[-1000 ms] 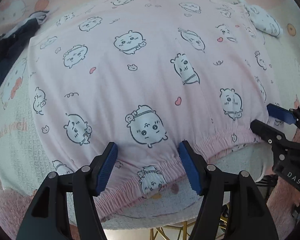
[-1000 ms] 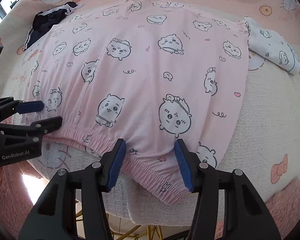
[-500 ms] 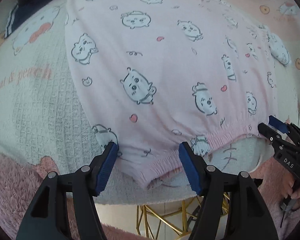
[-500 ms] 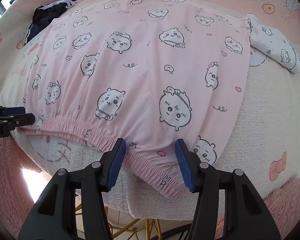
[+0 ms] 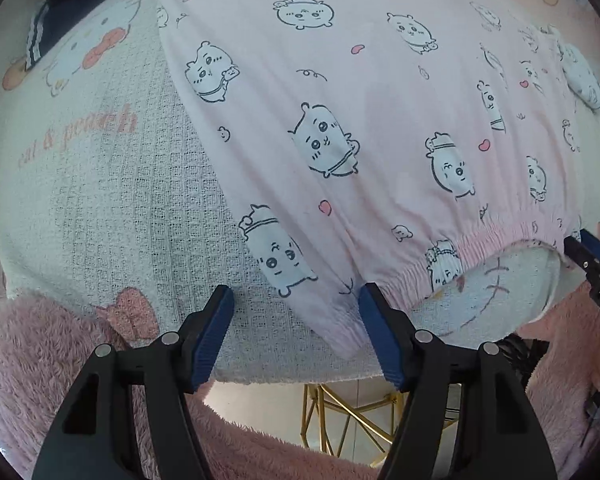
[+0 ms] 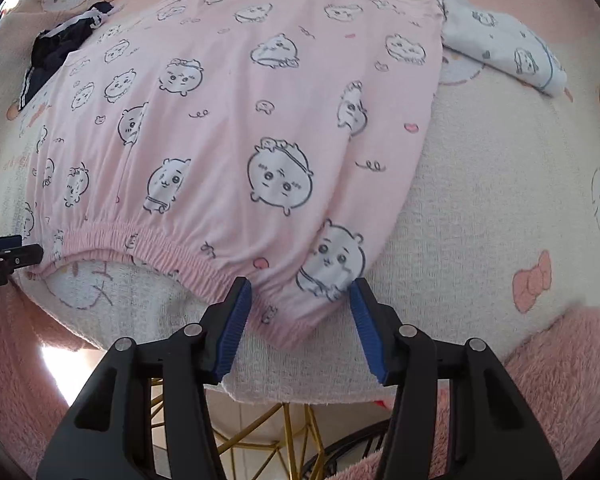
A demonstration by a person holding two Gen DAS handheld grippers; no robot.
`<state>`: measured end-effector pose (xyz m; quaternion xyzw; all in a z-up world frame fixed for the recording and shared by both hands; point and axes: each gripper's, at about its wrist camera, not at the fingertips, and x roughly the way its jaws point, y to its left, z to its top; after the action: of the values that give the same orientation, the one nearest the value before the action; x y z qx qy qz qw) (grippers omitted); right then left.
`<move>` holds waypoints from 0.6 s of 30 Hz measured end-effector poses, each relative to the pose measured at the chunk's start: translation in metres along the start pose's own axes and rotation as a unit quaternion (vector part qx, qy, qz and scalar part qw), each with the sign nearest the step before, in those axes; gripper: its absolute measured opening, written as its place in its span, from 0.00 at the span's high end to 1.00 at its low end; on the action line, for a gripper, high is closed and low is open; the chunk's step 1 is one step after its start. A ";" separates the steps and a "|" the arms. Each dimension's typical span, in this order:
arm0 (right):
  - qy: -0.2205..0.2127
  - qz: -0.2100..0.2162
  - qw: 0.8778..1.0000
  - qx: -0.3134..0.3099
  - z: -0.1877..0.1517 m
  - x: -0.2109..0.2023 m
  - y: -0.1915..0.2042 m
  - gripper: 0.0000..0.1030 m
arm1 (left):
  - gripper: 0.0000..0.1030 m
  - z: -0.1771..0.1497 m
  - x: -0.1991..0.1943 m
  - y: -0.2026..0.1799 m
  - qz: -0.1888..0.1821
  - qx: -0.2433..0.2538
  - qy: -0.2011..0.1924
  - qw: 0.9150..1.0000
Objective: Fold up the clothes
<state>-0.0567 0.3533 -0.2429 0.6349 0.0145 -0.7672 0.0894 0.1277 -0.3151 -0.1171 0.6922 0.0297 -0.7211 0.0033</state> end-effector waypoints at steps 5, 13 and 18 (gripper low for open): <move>-0.034 0.028 0.998 0.045 0.015 -0.022 -0.030 0.50 | 0.35 0.006 -0.032 -0.019 -0.019 0.039 -0.084 0.996; -0.050 0.003 0.995 0.088 0.065 -0.007 -0.066 0.48 | 0.35 0.020 -0.025 -0.096 -0.057 0.133 -0.078 0.986; -0.027 0.054 0.985 0.164 0.083 0.019 -0.108 0.48 | 0.35 0.081 0.005 -0.145 -0.059 0.113 -0.090 0.988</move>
<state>-0.1573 0.4462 -0.2558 0.6203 -0.1483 -0.7698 0.0252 0.0403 -0.1739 -0.1131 0.6171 -0.0118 -0.7784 -0.1147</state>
